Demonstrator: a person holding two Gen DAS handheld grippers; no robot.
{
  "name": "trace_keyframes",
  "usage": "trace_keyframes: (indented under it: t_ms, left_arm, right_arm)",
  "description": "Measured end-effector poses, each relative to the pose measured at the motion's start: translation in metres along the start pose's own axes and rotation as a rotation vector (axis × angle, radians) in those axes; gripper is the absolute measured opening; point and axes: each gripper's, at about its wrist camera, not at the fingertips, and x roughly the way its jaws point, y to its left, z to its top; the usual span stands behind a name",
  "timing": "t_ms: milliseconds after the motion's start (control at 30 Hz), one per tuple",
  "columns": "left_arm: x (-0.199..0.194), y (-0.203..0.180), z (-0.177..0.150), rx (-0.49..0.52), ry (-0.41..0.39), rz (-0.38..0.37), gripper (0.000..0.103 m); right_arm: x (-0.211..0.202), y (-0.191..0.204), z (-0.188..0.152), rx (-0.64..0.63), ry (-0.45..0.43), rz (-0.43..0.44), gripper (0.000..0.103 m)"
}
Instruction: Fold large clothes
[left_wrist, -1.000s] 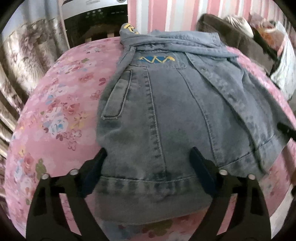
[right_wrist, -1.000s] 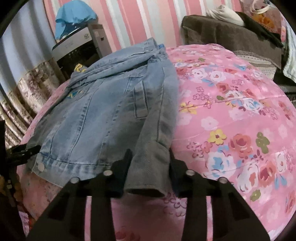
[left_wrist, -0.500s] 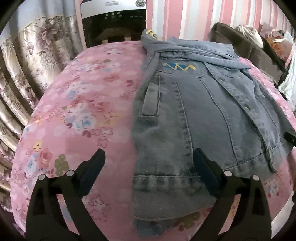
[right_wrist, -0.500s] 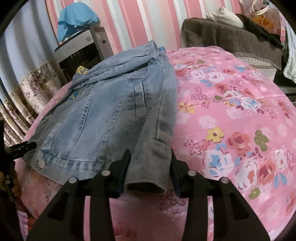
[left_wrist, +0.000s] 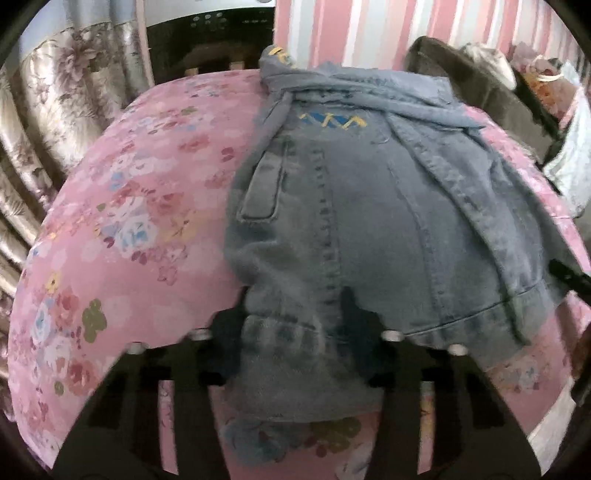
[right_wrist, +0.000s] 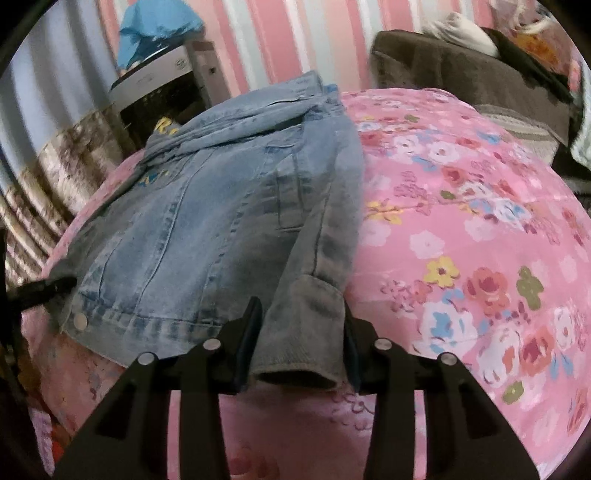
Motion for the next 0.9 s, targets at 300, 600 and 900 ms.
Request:
trace_keyframes:
  t_ms: [300,600,900]
  left_arm:
    - [-0.043,-0.012,-0.002,0.0,-0.164,-0.013,0.011]
    - [-0.137,-0.006,-0.005,-0.052,-0.347,-0.111,0.01]
    - [-0.128,0.008,0.026,-0.106,-0.353,-0.144,0.014]
  right_arm:
    - [-0.033,-0.006,0.009,0.028,-0.141,0.123,0.008]
    - [-0.124,-0.016,0.022,0.055,-0.324,0.268,0.008]
    - [-0.113,-0.017,0.048,0.08,-0.341,0.253,0.008]
